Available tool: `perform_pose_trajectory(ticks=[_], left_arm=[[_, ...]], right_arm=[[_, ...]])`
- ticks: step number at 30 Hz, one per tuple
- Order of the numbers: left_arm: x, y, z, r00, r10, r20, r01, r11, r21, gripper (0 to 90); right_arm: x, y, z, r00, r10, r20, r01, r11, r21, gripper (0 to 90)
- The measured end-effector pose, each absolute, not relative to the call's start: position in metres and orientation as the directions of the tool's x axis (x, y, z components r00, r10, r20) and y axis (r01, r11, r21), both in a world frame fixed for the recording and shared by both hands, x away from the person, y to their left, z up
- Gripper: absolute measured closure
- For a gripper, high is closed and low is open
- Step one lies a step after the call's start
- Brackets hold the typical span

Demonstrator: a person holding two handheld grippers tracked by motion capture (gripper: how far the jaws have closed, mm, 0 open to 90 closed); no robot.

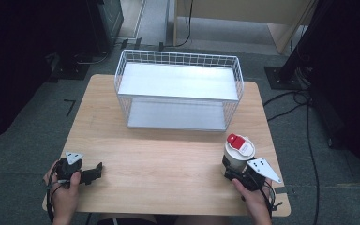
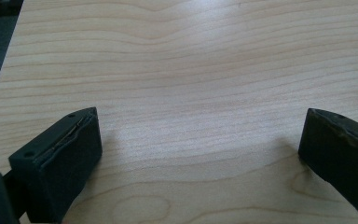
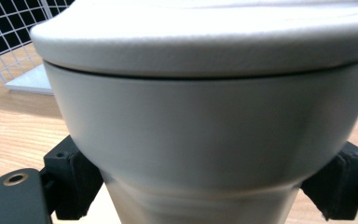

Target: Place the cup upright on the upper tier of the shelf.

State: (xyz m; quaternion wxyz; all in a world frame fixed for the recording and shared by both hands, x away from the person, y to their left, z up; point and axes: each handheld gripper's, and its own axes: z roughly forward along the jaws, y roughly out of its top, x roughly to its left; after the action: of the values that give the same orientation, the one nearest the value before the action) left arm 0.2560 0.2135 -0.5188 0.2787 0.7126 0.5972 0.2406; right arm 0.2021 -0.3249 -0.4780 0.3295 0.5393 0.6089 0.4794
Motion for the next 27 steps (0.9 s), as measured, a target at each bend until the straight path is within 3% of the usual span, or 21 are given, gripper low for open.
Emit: perform_pose_trajectory(ticks=[27], left_arm=[[0.256,0.214,-0.519,0.171,0.985,0.011,0.718,-0.132,0.684,0.0]], right_arm=[[0.230,-0.287,-0.422,-0.248,0.963,0.103,0.255,-0.037,0.966,12.5]])
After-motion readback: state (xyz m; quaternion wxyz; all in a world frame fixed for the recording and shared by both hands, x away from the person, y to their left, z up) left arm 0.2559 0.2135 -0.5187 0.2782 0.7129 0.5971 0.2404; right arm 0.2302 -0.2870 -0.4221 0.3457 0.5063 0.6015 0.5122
